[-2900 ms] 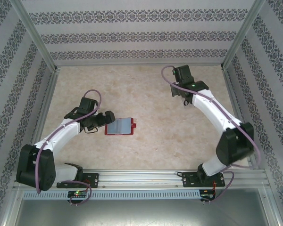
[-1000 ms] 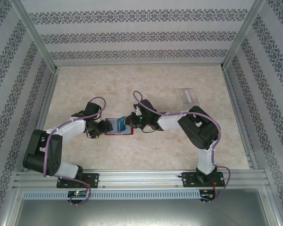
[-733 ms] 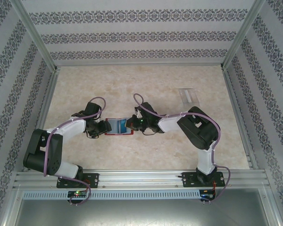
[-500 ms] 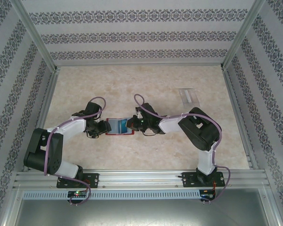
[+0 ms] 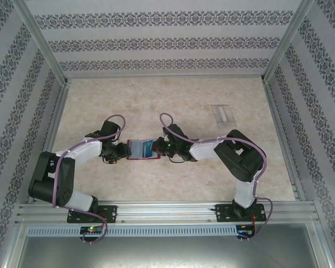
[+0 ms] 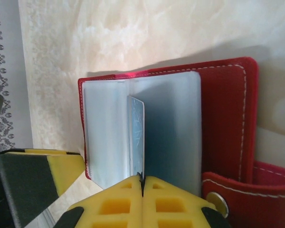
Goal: Put the credit cards into the card holder
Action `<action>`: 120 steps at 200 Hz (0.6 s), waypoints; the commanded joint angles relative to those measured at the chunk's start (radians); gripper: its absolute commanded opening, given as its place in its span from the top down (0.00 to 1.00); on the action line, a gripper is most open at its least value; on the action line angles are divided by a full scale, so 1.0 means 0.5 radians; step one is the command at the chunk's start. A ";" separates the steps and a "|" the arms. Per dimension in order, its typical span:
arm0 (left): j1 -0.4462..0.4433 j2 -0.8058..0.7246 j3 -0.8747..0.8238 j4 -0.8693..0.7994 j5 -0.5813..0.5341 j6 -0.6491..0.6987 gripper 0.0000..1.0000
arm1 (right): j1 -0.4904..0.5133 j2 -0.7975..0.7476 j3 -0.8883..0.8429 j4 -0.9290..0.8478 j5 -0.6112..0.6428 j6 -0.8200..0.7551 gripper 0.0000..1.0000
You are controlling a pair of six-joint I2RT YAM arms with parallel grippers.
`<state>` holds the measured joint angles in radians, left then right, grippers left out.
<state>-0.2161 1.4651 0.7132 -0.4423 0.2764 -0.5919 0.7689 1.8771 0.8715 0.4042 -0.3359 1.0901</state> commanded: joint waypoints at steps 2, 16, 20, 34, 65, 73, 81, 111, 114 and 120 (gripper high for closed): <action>-0.045 0.067 -0.020 0.169 0.130 -0.009 0.44 | 0.039 0.059 0.008 -0.002 0.042 0.014 1.00; -0.046 0.069 -0.021 0.170 0.134 -0.010 0.44 | 0.069 0.100 0.038 0.015 0.038 0.031 1.00; -0.046 0.070 -0.016 0.168 0.139 -0.007 0.44 | 0.076 0.107 0.047 0.021 0.038 0.038 1.00; -0.049 0.065 -0.018 0.164 0.148 -0.003 0.44 | 0.089 0.129 0.071 0.048 0.032 0.057 1.00; -0.047 0.052 -0.029 0.161 0.137 0.011 0.47 | 0.091 0.128 0.089 0.083 0.016 0.038 1.00; -0.049 0.052 -0.030 0.159 0.134 0.012 0.48 | 0.092 0.125 0.093 0.087 0.007 0.033 1.00; -0.049 0.050 -0.033 0.159 0.134 0.012 0.48 | 0.089 0.126 0.093 0.102 -0.008 0.033 1.00; -0.049 0.021 -0.023 0.117 0.082 0.019 0.48 | 0.075 0.126 0.089 0.181 -0.056 0.067 1.00; -0.049 0.012 -0.021 0.111 0.072 0.021 0.48 | 0.073 0.128 0.090 0.185 -0.063 0.077 1.00; -0.048 -0.002 -0.022 0.100 0.067 0.026 0.48 | 0.067 0.133 0.091 0.209 -0.087 0.104 1.00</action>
<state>-0.2161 1.4643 0.7132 -0.4458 0.2687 -0.5915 0.8078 1.9224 0.9024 0.4622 -0.3450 1.1061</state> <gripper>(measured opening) 0.520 0.041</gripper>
